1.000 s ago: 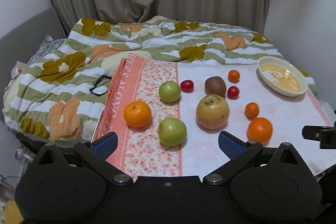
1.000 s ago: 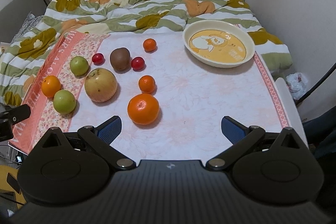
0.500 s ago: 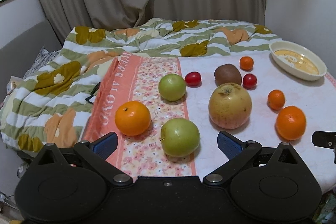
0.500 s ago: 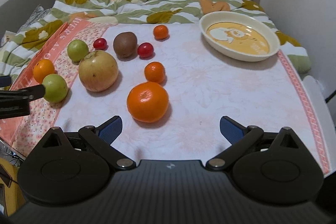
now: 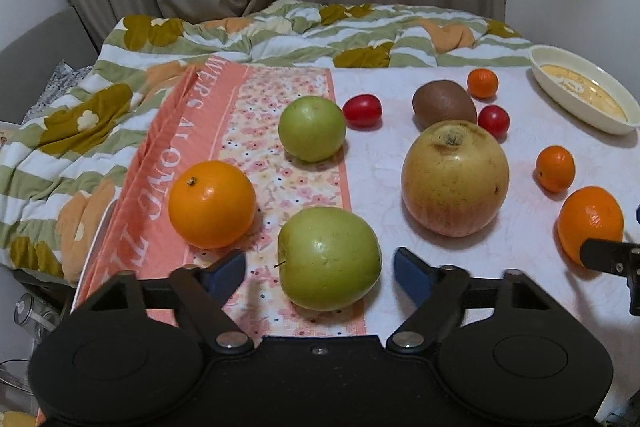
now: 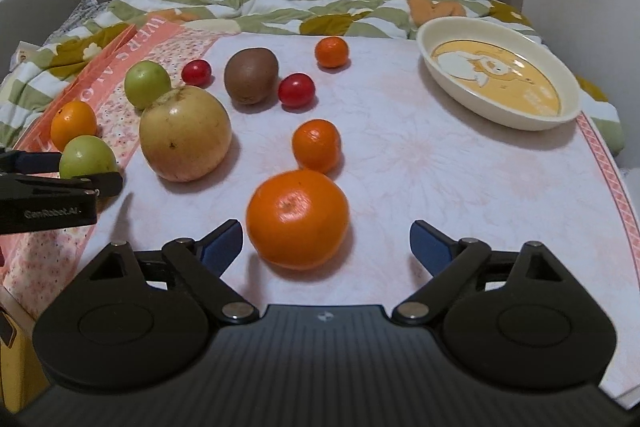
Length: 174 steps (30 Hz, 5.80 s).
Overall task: Organize fruits
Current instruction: 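Grasp the green apple with the left tool while the right tool grasps the large orange, then carry both fruits to the duck bowl and release them inside, then move the left tool to the orange while the right tool approaches the large yellow apple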
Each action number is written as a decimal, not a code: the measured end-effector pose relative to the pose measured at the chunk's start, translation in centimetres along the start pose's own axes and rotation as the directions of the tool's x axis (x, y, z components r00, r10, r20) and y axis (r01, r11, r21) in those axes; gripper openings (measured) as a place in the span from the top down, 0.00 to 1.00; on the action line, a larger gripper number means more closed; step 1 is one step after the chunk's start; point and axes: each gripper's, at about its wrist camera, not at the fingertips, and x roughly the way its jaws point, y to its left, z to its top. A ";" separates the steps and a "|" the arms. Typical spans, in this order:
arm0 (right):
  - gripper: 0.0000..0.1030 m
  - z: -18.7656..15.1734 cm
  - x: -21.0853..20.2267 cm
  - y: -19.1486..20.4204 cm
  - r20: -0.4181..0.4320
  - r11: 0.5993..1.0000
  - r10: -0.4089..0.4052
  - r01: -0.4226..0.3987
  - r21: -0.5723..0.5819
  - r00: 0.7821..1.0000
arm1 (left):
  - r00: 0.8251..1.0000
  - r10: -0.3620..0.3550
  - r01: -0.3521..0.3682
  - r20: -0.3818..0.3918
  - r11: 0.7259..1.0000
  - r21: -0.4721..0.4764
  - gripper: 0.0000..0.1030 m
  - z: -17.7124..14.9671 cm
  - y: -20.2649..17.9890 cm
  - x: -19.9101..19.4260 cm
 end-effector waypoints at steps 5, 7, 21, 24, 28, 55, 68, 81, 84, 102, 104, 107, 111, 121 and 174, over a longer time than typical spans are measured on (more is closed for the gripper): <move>0.08 0.4 0.8 0.6 -0.010 0.999 0.027 -0.027 -0.020 1.000 | 0.999 -0.026 0.026 -0.018 1.000 -0.012 0.40 0.0 0.0 0.4; 0.13 0.5 1.1 0.8 -0.016 0.999 0.037 -0.037 -0.022 0.999 | 1.000 -0.022 0.022 -0.018 1.000 -0.007 0.41 0.0 -0.1 0.3; 0.27 1.1 1.3 0.7 -0.014 0.999 0.051 -0.051 -0.016 0.999 | 0.999 -0.032 0.032 -0.012 0.999 -0.011 0.41 -0.5 -0.7 -1.3; 0.27 1.1 0.6 0.2 -0.012 0.998 0.054 -0.054 -0.018 0.998 | 1.000 -0.031 0.031 -0.001 0.999 -0.014 0.41 -0.3 -1.3 -2.6; 0.27 1.5 -1.1 -0.6 -0.002 0.998 0.059 -0.059 -0.010 0.998 | 0.999 -0.033 0.033 0.015 0.999 -0.015 0.41 0.5 -2.4 -4.6; 0.27 8.5 -11.8 -17.4 0.141 0.993 -0.079 0.065 0.095 0.987 | 0.963 -0.169 0.150 0.209 0.983 0.105 0.41 13.3 -15.9 -10.5; 0.27 15.3 -5.3 -23.8 0.113 0.967 -0.163 0.136 0.213 0.980 | 0.945 -0.312 0.282 0.102 0.930 0.235 0.41 20.9 -21.6 0.0; 0.27 17.0 2.4 -26.2 0.022 0.948 -0.194 0.181 0.263 0.981 | 0.925 -0.375 0.374 -0.066 0.861 0.345 0.41 22.7 -27.4 11.3; 0.27 16.8 3.2 -26.8 0.007 0.940 -0.193 0.183 0.286 0.981 | 0.922 -0.376 0.380 -0.087 0.845 0.377 0.41 22.2 -28.4 12.5; 0.27 16.9 2.9 -27.5 0.012 0.970 -0.120 0.115 0.214 0.993 | 0.950 -0.312 0.302 -0.027 0.889 0.344 0.02 21.9 -26.4 8.6; 0.27 17.0 3.2 -27.2 0.012 0.979 -0.095 0.091 0.184 0.995 | 0.949 -0.314 0.312 -0.041 0.904 0.293 0.02 21.7 -25.3 7.9; 0.27 17.0 4.1 -26.5 0.010 0.992 -0.067 0.065 0.106 0.998 | 0.956 -0.286 0.292 -0.059 0.927 0.235 0.02 21.3 -24.0 6.9; 0.27 16.6 5.7 -25.5 0.005 0.999 -0.032 0.031 0.009 0.999 | 0.965 -0.257 0.263 -0.055 0.947 0.185 0.02 20.5 -22.6 5.8; 0.27 15.8 9.9 -23.3 -0.013 0.985 0.027 -0.029 -0.169 1.000 | 0.987 -0.149 0.155 -0.052 0.974 0.164 0.02 18.5 -21.6 4.4; 0.00 10.1 -11.9 -9.4 0.110 1.000 0.001 0.002 -0.027 0.994 | 0.981 -0.033 0.049 0.193 0.996 -0.076 0.02 5.6 -2.9 -15.2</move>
